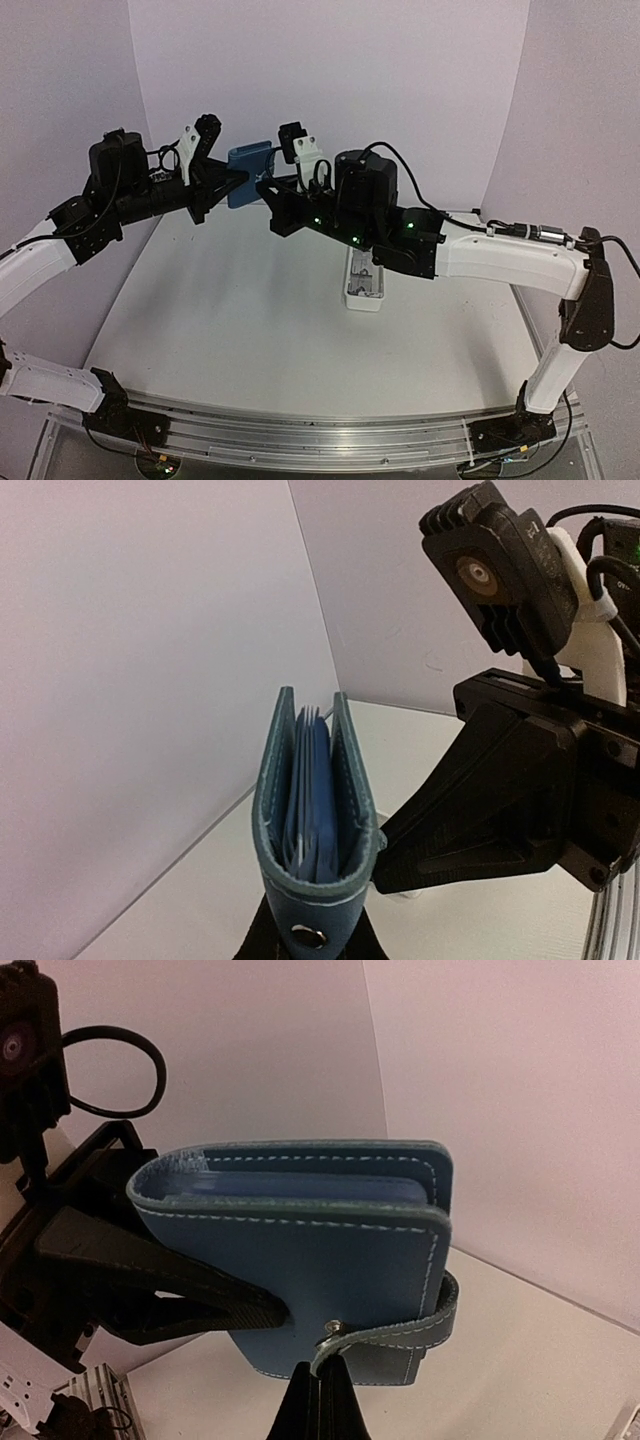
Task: Put the credit cards into the card holder
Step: Close the card holder at the center of the board.
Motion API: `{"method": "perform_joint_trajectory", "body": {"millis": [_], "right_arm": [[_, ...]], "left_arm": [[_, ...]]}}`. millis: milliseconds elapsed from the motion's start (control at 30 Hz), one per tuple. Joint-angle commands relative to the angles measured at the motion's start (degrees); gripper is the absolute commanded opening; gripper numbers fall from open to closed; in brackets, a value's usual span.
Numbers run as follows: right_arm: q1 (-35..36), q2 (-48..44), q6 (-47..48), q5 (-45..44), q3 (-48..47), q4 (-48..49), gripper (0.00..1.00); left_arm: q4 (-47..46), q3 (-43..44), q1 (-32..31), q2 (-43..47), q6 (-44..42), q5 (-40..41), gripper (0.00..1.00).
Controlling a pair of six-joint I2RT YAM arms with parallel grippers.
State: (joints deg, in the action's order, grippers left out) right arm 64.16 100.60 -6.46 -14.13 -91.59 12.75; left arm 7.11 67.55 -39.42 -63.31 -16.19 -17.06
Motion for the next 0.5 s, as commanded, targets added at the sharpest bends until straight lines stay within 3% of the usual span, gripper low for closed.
{"method": "perform_joint_trajectory", "body": {"millis": [0,300,467], "right_arm": [[0.4,1.2,0.7,-0.9,-1.2,-0.2,0.0],[0.4,1.3,3.4,-2.1,-1.5,-1.1,0.0],[0.4,2.1,3.6,-4.1,-3.0,-4.7,0.0]], "left_arm": [[-0.2,0.3,-0.6,-0.2,3.5,-0.8,0.0],[1.3,-0.1,-0.6,-0.2,4.6,-4.4,0.0],[1.7,-0.6,-0.6,0.4,-0.3,-8.1,0.0]]}}
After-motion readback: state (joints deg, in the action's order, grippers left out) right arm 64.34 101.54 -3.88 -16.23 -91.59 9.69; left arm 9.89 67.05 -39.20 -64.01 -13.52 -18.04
